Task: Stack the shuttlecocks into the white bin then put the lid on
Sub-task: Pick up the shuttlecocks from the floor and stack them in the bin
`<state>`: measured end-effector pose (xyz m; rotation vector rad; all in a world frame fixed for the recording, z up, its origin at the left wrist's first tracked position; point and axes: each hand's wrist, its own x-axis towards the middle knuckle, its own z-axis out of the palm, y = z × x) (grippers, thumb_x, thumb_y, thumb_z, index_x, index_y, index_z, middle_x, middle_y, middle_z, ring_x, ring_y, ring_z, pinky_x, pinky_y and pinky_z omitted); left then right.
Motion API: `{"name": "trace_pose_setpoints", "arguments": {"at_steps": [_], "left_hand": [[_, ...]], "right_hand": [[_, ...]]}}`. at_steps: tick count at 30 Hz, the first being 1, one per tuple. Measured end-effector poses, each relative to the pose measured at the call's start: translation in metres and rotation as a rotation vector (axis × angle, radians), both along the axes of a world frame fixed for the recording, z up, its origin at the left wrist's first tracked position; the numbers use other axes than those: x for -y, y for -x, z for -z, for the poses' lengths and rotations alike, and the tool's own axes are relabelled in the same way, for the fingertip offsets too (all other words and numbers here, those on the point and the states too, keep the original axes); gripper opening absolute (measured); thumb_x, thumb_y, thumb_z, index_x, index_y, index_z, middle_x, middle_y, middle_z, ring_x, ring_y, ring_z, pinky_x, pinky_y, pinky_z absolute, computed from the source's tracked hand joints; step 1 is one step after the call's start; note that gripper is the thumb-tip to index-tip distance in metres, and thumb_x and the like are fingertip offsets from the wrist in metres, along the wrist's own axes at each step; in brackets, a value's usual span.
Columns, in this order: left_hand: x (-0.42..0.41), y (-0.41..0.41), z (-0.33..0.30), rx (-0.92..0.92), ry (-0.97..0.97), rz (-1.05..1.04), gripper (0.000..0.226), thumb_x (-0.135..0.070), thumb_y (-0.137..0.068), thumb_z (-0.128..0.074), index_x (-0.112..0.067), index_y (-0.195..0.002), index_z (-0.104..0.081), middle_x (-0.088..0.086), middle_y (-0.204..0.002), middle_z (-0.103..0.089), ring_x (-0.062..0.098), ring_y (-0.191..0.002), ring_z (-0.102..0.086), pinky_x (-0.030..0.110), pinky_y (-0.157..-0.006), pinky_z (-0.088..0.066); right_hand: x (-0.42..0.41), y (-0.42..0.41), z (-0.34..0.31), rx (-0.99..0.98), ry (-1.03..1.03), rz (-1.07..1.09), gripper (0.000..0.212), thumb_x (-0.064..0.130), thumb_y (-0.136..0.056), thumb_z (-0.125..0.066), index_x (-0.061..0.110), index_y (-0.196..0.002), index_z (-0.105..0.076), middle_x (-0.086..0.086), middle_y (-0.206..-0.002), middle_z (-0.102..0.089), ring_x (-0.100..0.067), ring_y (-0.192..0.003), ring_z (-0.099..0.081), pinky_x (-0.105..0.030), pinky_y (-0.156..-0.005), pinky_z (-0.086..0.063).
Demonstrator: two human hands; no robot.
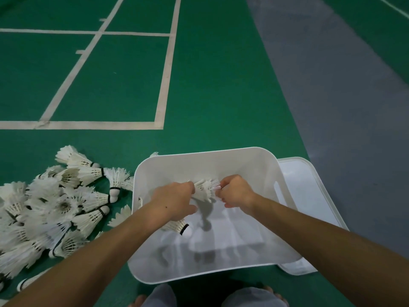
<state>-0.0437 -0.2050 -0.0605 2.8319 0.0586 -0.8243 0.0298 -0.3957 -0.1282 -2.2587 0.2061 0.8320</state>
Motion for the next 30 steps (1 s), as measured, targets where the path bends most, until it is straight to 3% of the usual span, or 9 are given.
{"name": "trace_pose_setpoints", "arguments": {"at_steps": [4,8,11,14,20,23,26,28,30], "left_hand": [[0.000,0.006,0.000,0.231,0.071,-0.111,0.028,-0.041,-0.095,-0.068,-0.027,-0.120,-0.064,-0.003,-0.112,-0.067,0.022,-0.103,-0.064,0.034,-0.080,-0.049],[-0.002,0.014,-0.016,0.471,0.439,-0.140,0.012,-0.032,-0.089,-0.081,-0.027,-0.094,-0.071,-0.012,-0.081,-0.067,0.003,-0.072,-0.059,0.021,-0.065,-0.040],[0.004,0.027,-0.035,0.561,0.758,-0.180,0.015,-0.024,-0.083,-0.089,-0.023,-0.083,-0.074,-0.012,-0.066,-0.063,0.005,-0.059,-0.054,0.013,-0.057,-0.038],[0.011,0.040,-0.046,0.589,0.867,-0.148,0.015,-0.024,-0.081,-0.090,-0.020,-0.083,-0.075,-0.010,-0.066,-0.062,0.007,-0.060,-0.052,0.016,-0.058,-0.042],[0.019,0.053,-0.044,0.628,0.894,-0.123,0.015,-0.020,-0.082,-0.089,-0.023,-0.086,-0.075,-0.008,-0.075,-0.065,0.013,-0.061,-0.054,0.020,-0.059,-0.046],[0.019,0.054,-0.035,0.638,0.803,-0.076,0.015,-0.024,-0.085,-0.086,-0.027,-0.092,-0.074,-0.009,-0.083,-0.067,0.017,-0.071,-0.063,0.025,-0.066,-0.053],[0.017,0.047,-0.026,0.604,0.619,-0.152,0.008,-0.032,-0.093,-0.078,-0.028,-0.097,-0.072,-0.013,-0.088,-0.070,0.009,-0.078,-0.067,0.030,-0.074,-0.058],[0.009,0.039,-0.021,0.455,0.508,-0.234,0.017,-0.032,-0.096,-0.073,-0.025,-0.111,-0.069,-0.010,-0.098,-0.073,0.007,-0.082,-0.068,0.034,-0.079,-0.059],[0.004,0.032,-0.014,0.212,0.372,-0.230,0.042,-0.038,-0.096,-0.072,-0.023,-0.131,-0.057,-0.001,-0.116,-0.072,0.018,-0.096,-0.068,0.035,-0.083,-0.056]], "right_hand": [[-0.001,0.007,-0.029,-0.057,-0.074,0.065,0.012,0.013,-0.084,-0.084,0.014,-0.090,-0.073,-0.012,-0.093,-0.072,-0.024,-0.077,-0.068,-0.039,-0.075,-0.066],[0.009,0.021,-0.072,0.144,-0.020,-0.072,0.027,0.012,-0.089,-0.074,-0.001,-0.113,-0.073,-0.018,-0.114,-0.074,-0.033,-0.102,-0.072,-0.047,-0.093,-0.059],[0.013,0.058,-0.104,-0.113,-0.523,-0.138,0.041,-0.003,-0.093,-0.065,0.012,-0.131,-0.068,-0.007,-0.129,-0.071,-0.028,-0.113,-0.072,-0.042,-0.095,-0.061],[0.016,0.081,-0.111,-0.343,-0.840,-0.176,0.049,-0.011,-0.094,-0.061,0.009,-0.139,-0.061,-0.013,-0.140,-0.065,-0.041,-0.125,-0.066,-0.052,-0.103,-0.056],[0.028,0.092,-0.111,-0.366,-0.937,-0.150,0.038,-0.003,-0.096,-0.070,-0.006,-0.133,-0.061,-0.023,-0.112,-0.062,-0.042,-0.115,-0.066,-0.057,-0.107,-0.052],[0.038,0.096,-0.112,-0.332,-0.812,-0.191,0.035,0.001,-0.094,-0.075,-0.010,-0.125,-0.065,-0.026,-0.107,-0.069,-0.036,-0.101,-0.070,-0.051,-0.100,-0.059],[0.045,0.088,-0.107,-0.131,-0.502,-0.101,0.021,0.002,-0.089,-0.079,-0.008,-0.106,-0.071,-0.031,-0.099,-0.075,-0.030,-0.082,-0.075,-0.054,-0.089,-0.063],[0.050,0.074,-0.092,0.062,-0.259,0.009,0.007,0.006,-0.088,-0.078,0.004,-0.090,-0.071,-0.022,-0.082,-0.077,-0.026,-0.071,-0.078,-0.056,-0.078,-0.065],[0.051,0.060,-0.082,0.248,0.007,0.021,0.007,0.018,-0.087,-0.072,0.014,-0.081,-0.071,-0.008,-0.071,-0.077,-0.024,-0.065,-0.077,-0.048,-0.068,-0.066]]}}
